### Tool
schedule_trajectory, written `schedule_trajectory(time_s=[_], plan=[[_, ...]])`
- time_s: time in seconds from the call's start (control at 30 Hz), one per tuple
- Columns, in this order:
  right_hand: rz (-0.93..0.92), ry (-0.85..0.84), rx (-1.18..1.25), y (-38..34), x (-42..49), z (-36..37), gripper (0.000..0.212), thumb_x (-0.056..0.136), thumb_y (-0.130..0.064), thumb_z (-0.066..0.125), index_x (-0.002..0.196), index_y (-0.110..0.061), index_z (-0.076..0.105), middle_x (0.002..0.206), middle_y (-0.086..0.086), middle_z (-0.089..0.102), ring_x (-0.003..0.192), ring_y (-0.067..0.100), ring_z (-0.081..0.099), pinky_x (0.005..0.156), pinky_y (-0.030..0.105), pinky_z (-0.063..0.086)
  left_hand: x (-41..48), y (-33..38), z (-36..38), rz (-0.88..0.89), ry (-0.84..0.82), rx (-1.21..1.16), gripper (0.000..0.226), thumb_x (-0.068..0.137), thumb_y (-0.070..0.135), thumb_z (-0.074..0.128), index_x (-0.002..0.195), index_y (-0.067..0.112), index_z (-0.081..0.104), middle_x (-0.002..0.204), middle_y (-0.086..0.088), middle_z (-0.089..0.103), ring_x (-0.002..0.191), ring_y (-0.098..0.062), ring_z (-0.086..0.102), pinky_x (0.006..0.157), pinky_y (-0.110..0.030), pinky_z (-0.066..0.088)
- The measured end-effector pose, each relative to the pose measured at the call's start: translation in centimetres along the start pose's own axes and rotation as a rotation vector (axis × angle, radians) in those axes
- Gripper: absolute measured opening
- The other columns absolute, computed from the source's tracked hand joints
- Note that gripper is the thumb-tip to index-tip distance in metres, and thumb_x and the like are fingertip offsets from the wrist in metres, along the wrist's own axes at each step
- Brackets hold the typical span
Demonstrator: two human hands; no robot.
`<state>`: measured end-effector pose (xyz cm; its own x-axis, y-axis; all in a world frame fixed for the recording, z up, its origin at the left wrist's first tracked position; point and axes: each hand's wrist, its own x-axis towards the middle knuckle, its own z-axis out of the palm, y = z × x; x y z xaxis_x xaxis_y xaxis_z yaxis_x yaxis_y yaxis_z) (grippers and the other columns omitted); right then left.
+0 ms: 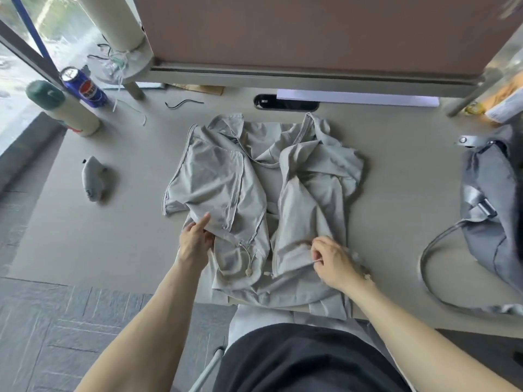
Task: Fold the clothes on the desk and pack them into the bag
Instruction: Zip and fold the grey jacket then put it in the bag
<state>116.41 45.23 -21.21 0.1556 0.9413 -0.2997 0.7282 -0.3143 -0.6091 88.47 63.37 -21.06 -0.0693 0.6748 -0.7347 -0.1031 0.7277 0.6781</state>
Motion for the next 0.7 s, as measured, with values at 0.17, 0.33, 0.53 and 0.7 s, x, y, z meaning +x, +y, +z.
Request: schedule_trajectory(time_s=[0.17, 0.33, 0.53, 0.7], plan=[[0.227, -0.088, -0.115, -0.9, -0.4, 1.4, 0.020, 0.079, -0.008, 0.059, 0.087, -0.023, 0.048, 0.097, -0.004, 0.050, 0.095, 0.021, 0.054, 0.079, 0.032, 0.041, 2.8, 2.6, 0.0, -0.056, 0.069, -0.117, 0.021, 0.088, 0.027, 0.076, 0.096, 0.013, 0.063, 0.083, -0.007, 0.066, 0.056, -0.016, 0.067, 0.056, -0.027, 0.054], [0.181, -0.067, -0.382, -3.0, -0.7, 3.1, 0.059, 0.066, -0.025, 0.074, 0.121, -0.031, 0.052, 0.123, 0.002, 0.046, 0.110, 0.027, 0.046, 0.091, 0.043, 0.041, 5.8, 5.5, -2.0, -0.077, 0.025, -0.205, 0.037, 0.077, 0.015, 0.085, 0.109, 0.004, 0.070, 0.111, -0.015, 0.073, 0.092, -0.027, 0.073, 0.083, -0.044, 0.060], [0.106, -0.077, -0.417, -4.7, 0.3, 4.4, 0.030, 0.077, -0.019, 0.068, 0.106, -0.027, 0.068, 0.110, -0.001, 0.054, 0.104, 0.025, 0.049, 0.084, 0.038, 0.033, 6.0, 9.9, -4.8, 0.129, -0.039, -0.203, 0.036, 0.071, -0.009, 0.071, 0.102, 0.004, 0.059, 0.100, -0.020, 0.065, 0.090, -0.031, 0.067, 0.077, -0.040, 0.060], [0.294, 0.056, 0.019, -4.3, 0.8, 4.1, 0.008, 0.086, -0.008, 0.062, 0.088, -0.012, 0.068, 0.091, 0.004, 0.069, 0.089, 0.027, 0.062, 0.071, 0.033, 0.042, 0.6, 13.3, -3.8, 0.728, -0.122, 0.129, 0.032, 0.063, -0.014, 0.049, 0.066, 0.018, 0.050, 0.065, 0.002, 0.049, 0.057, -0.008, 0.044, 0.054, -0.019, 0.036]])
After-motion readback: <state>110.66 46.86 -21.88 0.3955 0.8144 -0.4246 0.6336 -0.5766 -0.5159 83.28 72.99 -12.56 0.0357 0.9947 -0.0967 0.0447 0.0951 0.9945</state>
